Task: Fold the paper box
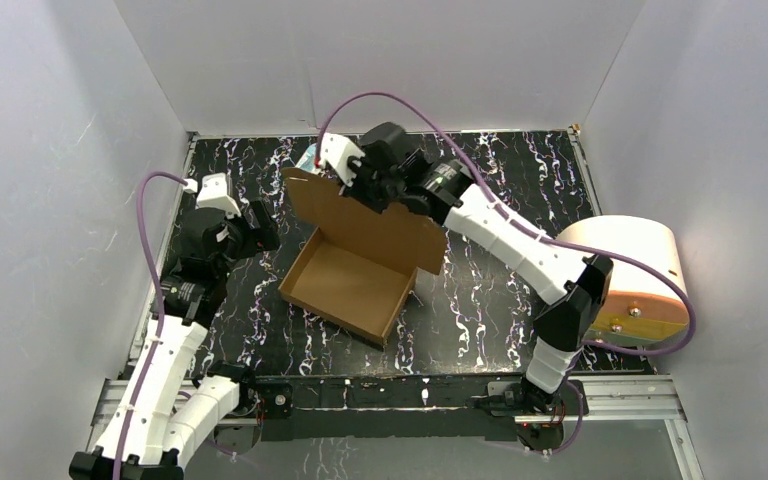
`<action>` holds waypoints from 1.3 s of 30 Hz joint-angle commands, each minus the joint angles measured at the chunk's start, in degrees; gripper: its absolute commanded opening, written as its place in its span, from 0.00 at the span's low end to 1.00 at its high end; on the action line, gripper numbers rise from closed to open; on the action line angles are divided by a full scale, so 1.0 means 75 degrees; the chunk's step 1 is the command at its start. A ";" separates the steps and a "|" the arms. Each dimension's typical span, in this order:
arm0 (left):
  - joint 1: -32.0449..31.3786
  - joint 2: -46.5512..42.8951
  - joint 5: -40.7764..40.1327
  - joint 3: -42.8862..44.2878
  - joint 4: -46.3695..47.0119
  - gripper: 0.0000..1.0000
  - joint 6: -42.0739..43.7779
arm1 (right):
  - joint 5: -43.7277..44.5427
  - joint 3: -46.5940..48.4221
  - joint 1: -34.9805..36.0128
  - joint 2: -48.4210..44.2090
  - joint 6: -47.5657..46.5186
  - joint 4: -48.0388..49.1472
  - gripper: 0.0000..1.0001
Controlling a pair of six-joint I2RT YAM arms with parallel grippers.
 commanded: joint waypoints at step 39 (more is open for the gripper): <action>0.0040 0.1929 0.2189 0.2464 -0.0220 0.90 0.2094 | -0.2625 -0.3330 -0.3210 -0.2801 -0.1490 0.3139 0.71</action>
